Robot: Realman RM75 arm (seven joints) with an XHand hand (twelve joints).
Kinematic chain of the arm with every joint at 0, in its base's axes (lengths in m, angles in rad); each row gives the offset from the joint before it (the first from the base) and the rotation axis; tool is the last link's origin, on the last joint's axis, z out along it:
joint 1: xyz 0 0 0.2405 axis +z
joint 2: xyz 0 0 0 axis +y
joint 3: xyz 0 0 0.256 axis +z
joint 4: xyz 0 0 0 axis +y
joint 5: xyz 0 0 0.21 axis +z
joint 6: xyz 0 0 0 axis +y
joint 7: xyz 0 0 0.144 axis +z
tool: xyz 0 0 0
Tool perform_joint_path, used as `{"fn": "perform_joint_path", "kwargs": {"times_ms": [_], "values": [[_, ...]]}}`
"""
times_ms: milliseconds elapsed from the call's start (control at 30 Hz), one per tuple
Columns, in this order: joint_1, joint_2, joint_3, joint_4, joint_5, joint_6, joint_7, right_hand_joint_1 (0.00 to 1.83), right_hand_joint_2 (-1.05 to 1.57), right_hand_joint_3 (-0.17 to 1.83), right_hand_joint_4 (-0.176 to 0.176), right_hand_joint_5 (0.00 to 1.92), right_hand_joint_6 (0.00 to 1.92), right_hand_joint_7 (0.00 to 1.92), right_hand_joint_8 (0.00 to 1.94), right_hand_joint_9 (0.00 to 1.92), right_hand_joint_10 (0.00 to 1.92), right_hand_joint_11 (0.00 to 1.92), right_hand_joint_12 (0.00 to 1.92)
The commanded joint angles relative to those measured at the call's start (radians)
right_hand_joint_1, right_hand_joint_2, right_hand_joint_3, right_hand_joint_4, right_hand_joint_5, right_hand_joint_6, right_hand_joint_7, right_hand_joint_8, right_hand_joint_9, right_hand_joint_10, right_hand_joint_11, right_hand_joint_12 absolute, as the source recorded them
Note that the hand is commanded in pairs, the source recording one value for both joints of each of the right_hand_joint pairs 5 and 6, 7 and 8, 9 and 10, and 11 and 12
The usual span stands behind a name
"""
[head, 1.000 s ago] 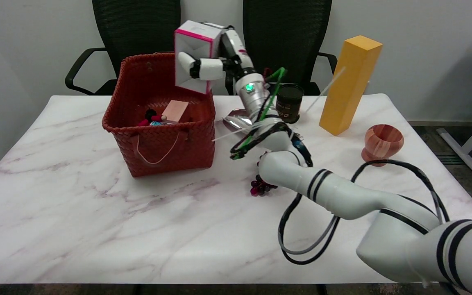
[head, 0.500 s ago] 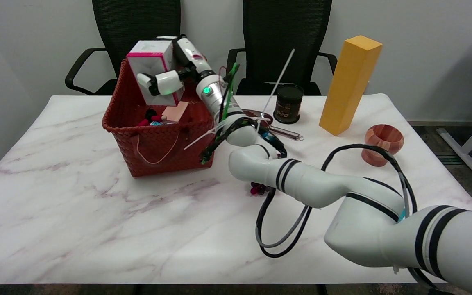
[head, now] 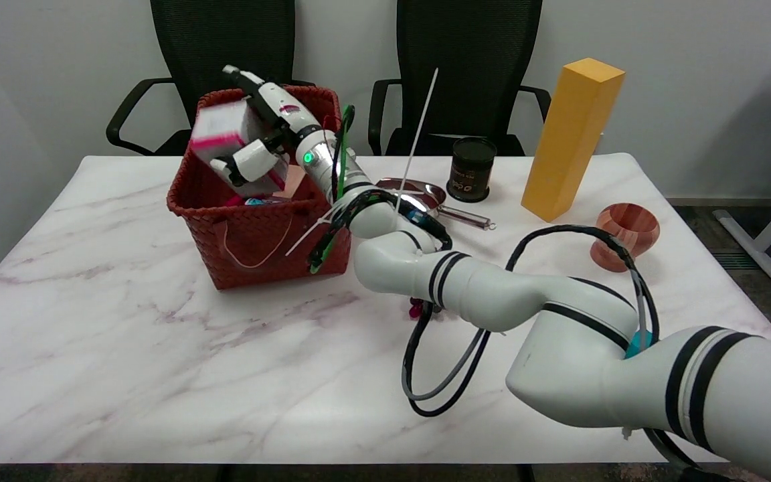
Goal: Place the white paper box into the brown storage basket.
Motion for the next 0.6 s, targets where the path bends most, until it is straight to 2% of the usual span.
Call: {"fn": "perform_joint_path", "kwargs": {"times_ms": [33,100,333,467,600], "values": [[0.006,-0.001,0.134,-0.035,-0.019,-0.108,-0.045,1.18,-0.34,1.08,0.000,0.07,0.07,0.23,0.23,0.23,0.23,0.10,0.10],[-0.003,0.010,0.154,-0.013,-0.019,-0.121,-0.045,1.16,-0.44,0.92,0.000,0.03,0.03,0.14,0.14,0.17,0.17,0.00,0.00],[-0.060,0.064,0.183,0.112,-0.018,-0.097,-0.052,1.15,-0.46,0.74,0.000,0.00,0.00,0.12,0.12,0.18,0.18,0.00,0.00],[-0.108,0.096,0.223,0.198,-0.018,0.002,-0.052,1.14,-0.30,0.69,0.000,0.02,0.02,0.13,0.13,0.18,0.18,0.00,0.00],[-0.176,0.150,0.284,0.333,-0.018,0.098,-0.092,1.14,-0.01,0.81,0.000,0.08,0.08,0.13,0.13,0.20,0.20,0.11,0.11]]}}
